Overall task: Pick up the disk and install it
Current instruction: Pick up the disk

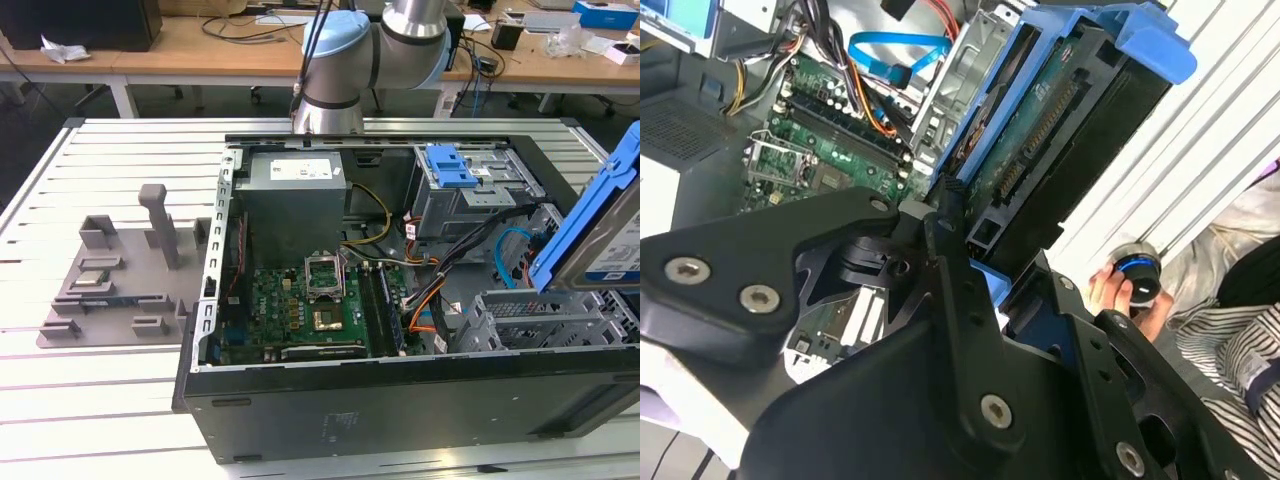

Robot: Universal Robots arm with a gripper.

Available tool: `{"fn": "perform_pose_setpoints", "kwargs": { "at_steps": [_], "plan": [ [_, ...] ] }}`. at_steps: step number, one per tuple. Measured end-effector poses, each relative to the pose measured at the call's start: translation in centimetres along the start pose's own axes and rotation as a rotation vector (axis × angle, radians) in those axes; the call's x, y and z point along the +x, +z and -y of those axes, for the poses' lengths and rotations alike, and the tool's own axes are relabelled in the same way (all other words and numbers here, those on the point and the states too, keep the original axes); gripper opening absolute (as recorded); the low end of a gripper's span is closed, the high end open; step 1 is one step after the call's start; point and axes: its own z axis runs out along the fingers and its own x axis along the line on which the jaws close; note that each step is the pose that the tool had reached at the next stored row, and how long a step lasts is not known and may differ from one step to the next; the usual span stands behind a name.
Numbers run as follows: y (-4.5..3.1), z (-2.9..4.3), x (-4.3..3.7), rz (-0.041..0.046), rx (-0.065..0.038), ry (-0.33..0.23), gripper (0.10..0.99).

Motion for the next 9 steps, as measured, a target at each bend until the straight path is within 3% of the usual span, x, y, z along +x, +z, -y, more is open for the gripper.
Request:
{"fn": "perform_pose_setpoints", "kwargs": {
  "at_steps": [9],
  "plan": [
    [0.16, -0.14, 0.01, -0.0002, 0.0, 0.0, 0.369]
  ]
}}
